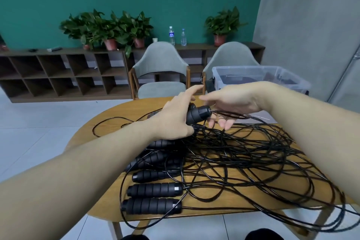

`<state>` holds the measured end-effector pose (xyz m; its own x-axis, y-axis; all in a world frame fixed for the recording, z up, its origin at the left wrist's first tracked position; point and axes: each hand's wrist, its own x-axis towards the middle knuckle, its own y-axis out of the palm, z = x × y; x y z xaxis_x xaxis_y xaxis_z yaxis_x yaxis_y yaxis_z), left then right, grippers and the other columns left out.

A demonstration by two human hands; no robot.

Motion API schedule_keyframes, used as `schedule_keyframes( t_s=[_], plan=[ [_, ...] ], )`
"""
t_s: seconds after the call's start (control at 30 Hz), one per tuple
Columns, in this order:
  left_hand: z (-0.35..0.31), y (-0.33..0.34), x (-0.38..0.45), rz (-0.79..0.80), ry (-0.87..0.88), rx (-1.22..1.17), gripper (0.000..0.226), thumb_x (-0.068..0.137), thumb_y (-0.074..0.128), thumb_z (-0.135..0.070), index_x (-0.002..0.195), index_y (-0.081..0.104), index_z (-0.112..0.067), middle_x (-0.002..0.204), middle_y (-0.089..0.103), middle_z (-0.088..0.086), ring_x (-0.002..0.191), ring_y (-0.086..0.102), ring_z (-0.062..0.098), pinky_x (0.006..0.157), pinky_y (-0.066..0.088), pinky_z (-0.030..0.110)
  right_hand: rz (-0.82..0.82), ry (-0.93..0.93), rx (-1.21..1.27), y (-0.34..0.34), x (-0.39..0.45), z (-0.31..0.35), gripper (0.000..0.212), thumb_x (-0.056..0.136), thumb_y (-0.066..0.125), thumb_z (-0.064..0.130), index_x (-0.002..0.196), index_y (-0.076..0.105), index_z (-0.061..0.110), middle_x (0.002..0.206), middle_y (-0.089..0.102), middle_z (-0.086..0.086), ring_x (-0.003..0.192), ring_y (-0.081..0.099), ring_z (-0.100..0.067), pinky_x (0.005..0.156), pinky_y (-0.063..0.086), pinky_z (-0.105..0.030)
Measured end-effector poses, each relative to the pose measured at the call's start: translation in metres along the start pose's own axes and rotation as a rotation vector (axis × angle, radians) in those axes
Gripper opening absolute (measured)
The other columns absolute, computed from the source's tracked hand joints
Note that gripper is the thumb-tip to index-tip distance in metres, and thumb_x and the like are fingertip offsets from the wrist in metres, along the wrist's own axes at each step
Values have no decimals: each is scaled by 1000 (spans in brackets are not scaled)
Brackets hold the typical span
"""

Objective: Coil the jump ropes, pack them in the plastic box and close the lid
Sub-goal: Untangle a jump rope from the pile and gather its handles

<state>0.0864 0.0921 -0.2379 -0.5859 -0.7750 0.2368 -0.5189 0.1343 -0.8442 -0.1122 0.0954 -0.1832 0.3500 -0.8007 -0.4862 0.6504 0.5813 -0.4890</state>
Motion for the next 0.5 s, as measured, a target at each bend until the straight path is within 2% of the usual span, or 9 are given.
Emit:
schedule_keyframes(
  t_s=[0.07,0.1,0.2,0.3,0.4,0.43,0.5],
  plan=[
    [-4,0,-3,-2,57,89,114,70,74,-9,156,6,-38,148,36,5,126,40,25,110,35,44,-5,-22,-14,8,2,0,50,102,44,50,108,61,3,71,58,-2,55,47,-12,53,44,-24],
    [-5,-1,-4,8,76,116,115,70,74,-10,157,5,-37,150,35,5,130,37,25,111,33,44,-17,-40,-30,10,2,0,41,101,49,46,100,61,6,65,52,1,52,42,-10,50,36,-22],
    [-6,-3,-8,15,84,150,111,73,73,-9,158,7,-36,153,33,2,131,37,22,110,30,35,-80,-104,-43,12,-5,-2,21,97,57,32,95,60,11,61,47,4,50,38,-9,45,29,-20],
    [-9,-4,-11,21,97,162,103,76,71,-10,157,12,-37,151,36,0,128,38,18,105,26,29,-93,-114,-19,13,-14,-4,17,101,51,28,93,56,15,64,49,3,48,32,-8,38,21,-16],
    [-9,-6,-11,55,63,166,105,76,70,-14,152,5,-46,141,45,3,115,52,23,104,41,38,-106,-143,-1,10,-23,-8,19,106,41,30,95,49,17,67,57,-4,44,28,-10,36,17,-17],
    [-9,-6,-11,61,47,149,106,75,70,-15,149,3,-50,138,47,5,109,56,25,98,47,44,-106,-162,23,9,-26,-9,19,106,39,30,94,48,18,67,57,-6,44,27,-11,36,17,-18],
    [-9,-7,-11,61,47,126,106,74,70,-15,146,2,-53,137,47,6,107,58,27,92,50,50,-107,-191,43,8,-32,-11,21,107,37,28,92,47,18,65,52,-8,44,26,-12,37,17,-19]
  ],
)
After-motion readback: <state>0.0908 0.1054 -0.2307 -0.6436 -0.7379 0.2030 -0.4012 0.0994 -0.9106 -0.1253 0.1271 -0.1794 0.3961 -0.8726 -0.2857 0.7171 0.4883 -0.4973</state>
